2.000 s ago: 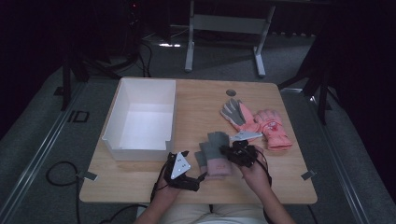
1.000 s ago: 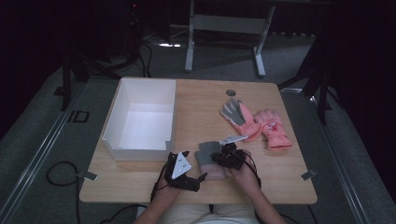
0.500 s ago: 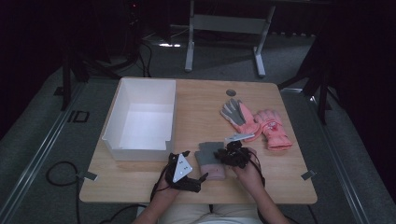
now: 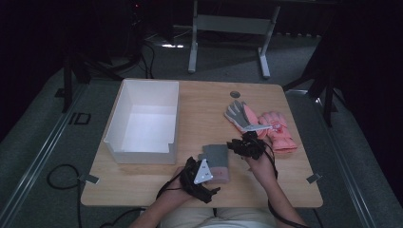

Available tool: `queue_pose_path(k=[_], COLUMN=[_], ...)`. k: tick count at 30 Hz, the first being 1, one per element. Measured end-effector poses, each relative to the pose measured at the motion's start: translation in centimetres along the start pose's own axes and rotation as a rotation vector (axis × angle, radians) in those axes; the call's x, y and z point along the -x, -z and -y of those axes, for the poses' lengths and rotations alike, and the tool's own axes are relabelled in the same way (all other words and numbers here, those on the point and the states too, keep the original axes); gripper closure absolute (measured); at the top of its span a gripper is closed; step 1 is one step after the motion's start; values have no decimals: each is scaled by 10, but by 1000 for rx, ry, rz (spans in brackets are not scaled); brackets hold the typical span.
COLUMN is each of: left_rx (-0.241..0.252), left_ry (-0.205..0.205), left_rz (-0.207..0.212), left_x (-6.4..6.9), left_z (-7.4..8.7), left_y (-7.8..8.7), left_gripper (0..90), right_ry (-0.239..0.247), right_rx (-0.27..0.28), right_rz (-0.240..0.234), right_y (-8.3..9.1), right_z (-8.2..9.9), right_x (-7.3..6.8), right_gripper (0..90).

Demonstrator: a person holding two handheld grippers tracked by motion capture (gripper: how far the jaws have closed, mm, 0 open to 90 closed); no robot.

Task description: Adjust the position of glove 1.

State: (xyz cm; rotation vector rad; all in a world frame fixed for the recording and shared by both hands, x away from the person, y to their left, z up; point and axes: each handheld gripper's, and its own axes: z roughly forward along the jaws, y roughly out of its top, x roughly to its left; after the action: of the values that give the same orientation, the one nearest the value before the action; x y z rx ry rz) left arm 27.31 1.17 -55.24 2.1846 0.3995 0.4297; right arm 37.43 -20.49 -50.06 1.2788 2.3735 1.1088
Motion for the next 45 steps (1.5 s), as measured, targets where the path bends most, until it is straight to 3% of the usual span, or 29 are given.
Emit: queue_pose_path(k=[2, 3, 4, 6, 9, 10, 12, 13, 14, 16, 18, 24, 26, 28, 29, 34, 40, 45], left_rx=[-23, -23, -36, -55, -83, -103, -114, -116, -117, -119, -122, -99, -102, -103, -106, -112, -89, -94], left_ry=[-52, -52, -99, -145, -176, -219, -238, -254, -252, -243, -233, -162, -163, -161, -158, -124, -55, -72], left_rz=[7, 7, -1, -8, -6, -23, -36, -64, -73, -82, -83, 55, 82, 91, 108, 141, 180, 155], left_x=[2, 2, 3, 4, 3, 4, 4, 6, 6, 6, 5, -20, -25, -26, -29, -35, -44, -45], left_z=[-1, -1, -2, -2, -1, 0, 1, 1, 1, 0, 0, 1, 0, 0, 0, -1, 4, -7], left_y=[-5, -5, -9, -13, -15, -18, -20, -21, -21, -22, -23, -18, -18, -18, -18, -17, -11, -2], left_gripper=[44, 81, 81, 151, 206, 223, 239, 256, 307, 329, 440, 620, 647, 662, 667, 677, 681, 685], right_ry=[-7, -7, -7, -23, -42, -67, -79, -81, -98, -105, -129, -133, -143, -179, -170, -138, -67, -73], right_rx=[0, 0, -7, -30, -56, -79, -99, -117, -125, -128, -151, -176, -182, -198, -198, -201, -171, -118], right_rz=[-5, -5, -6, -10, -2, 1, 15, 31, 24, 23, 10, -91, -130, -215, -234, -264, -242, -264], right_y=[-5, -5, -9, -20, -30, -38, -44, -46, -49, -50, -55, -60, -61, -65, -67, -73, -63, -48], right_z=[-3, -3, -5, -7, -6, -3, -1, 1, 2, 3, 6, 5, 5, 5, 5, 2, -3, -9], right_x=[1, 1, 1, 2, 5, 8, 11, 12, 14, 14, 16, 12, 12, 13, 11, 4, -4, -4], right_gripper=[635, 635, 616, 579, 555, 538, 521, 513, 503, 499, 496, 556, 598, 635, 652, 710, 744, 745])
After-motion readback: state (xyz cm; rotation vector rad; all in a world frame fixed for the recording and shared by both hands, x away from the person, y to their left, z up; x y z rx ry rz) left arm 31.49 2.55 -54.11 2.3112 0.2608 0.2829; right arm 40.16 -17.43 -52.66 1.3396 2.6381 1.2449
